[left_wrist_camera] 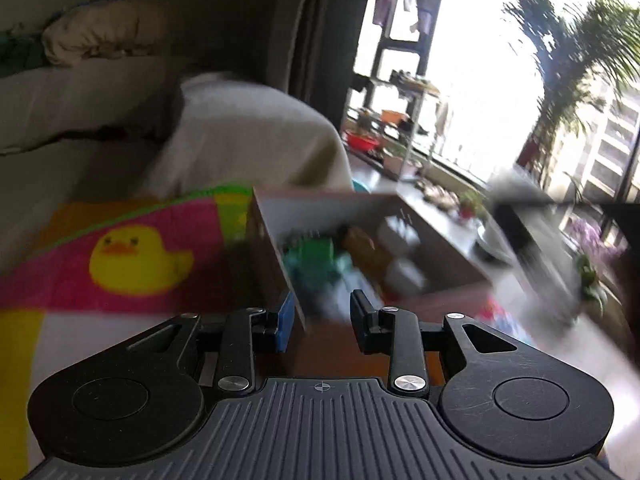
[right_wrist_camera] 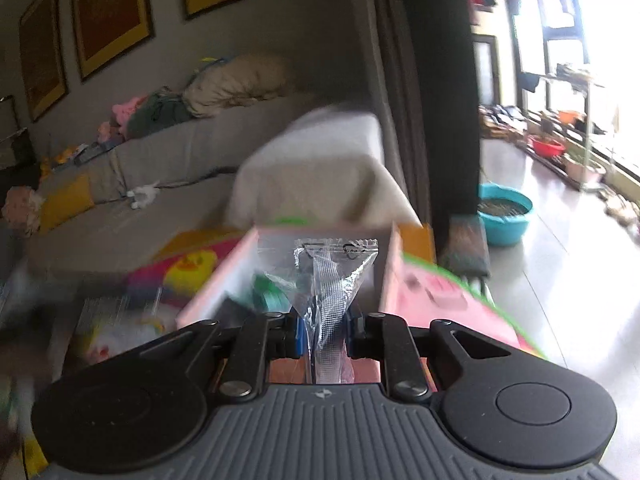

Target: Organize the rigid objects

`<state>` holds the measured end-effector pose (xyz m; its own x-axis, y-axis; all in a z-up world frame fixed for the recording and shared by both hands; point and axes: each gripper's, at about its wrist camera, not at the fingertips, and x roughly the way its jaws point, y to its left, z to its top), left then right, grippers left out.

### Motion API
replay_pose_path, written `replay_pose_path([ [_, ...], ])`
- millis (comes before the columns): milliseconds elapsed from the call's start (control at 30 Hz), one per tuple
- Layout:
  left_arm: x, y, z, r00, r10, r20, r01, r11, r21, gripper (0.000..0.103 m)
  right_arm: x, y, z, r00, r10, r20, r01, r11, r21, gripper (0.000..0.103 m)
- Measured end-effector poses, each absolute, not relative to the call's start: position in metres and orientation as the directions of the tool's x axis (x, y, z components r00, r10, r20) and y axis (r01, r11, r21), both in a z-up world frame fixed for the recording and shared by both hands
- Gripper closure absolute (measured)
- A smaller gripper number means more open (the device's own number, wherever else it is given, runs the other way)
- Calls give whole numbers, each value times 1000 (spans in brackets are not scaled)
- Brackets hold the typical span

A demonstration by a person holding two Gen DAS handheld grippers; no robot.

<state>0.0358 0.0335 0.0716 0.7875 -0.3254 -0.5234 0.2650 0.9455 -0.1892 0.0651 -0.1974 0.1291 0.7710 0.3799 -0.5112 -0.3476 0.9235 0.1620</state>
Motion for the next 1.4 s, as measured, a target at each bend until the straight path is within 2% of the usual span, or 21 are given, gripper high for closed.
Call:
replay_pose_path([
  [167,10,48,48,744,-345,-572,254,938,-235,69,145,-131,141,780,296,-552,-342,939,21,86],
  [267,1,52,40,745,-327,-582,259,945,-200,69,186,-100,128,744,269,-612,-333,943,10,84],
  [333,-3,56,39,753,-314,-578,265,949,-170,69,209,-84,111,703,250,-666,-317,948,21,71],
  [367,-4,60,39,755,-312,-577,266,950,-166,69,219,-79,101,680,225,-698,-290,957,26,68],
  [467,-6,69,35,754,-309,-580,258,951,-171,69,232,-77,79,621,209,-755,-248,967,63,67],
  [600,-11,70,25,739,-291,-608,249,956,-156,69,209,-96,85,665,219,-714,-207,973,105,66],
  [667,-12,65,18,717,-295,-631,246,955,-166,69,182,-114,94,690,261,-675,-217,964,151,63],
  [733,-10,57,12,708,-292,-642,239,956,-170,67,149,-135,102,707,319,-631,-242,948,208,46],
  [767,-11,50,11,714,-281,-641,237,959,-157,61,134,-143,103,714,338,-613,-252,941,226,40],
  [833,-9,40,11,715,-276,-643,233,960,-153,50,102,-158,102,729,347,-590,-264,938,225,39],
  [900,-6,29,10,723,-267,-637,217,963,-158,35,75,-166,95,754,304,-582,-250,953,174,38],
  [1000,-4,14,7,749,-233,-621,176,972,-154,23,45,-170,73,775,207,-597,-194,977,87,36],
  [1133,0,-1,3,783,-151,-603,113,988,-101,23,33,-171,35,701,197,-686,-146,980,132,36],
  [1200,2,-8,2,789,-111,-605,94,994,-60,23,31,-170,23,700,191,-688,-125,981,145,35],
  [1233,4,-12,2,789,-92,-607,87,996,-37,23,29,-166,21,717,179,-674,-125,984,128,33],
  [1333,8,-16,2,790,-60,-610,67,998,-11,23,30,-152,14,723,165,-671,-173,983,54,15],
  [1400,10,-13,2,789,-65,-611,63,998,-25,22,27,-147,13,724,152,-673,-195,981,12,15],
])
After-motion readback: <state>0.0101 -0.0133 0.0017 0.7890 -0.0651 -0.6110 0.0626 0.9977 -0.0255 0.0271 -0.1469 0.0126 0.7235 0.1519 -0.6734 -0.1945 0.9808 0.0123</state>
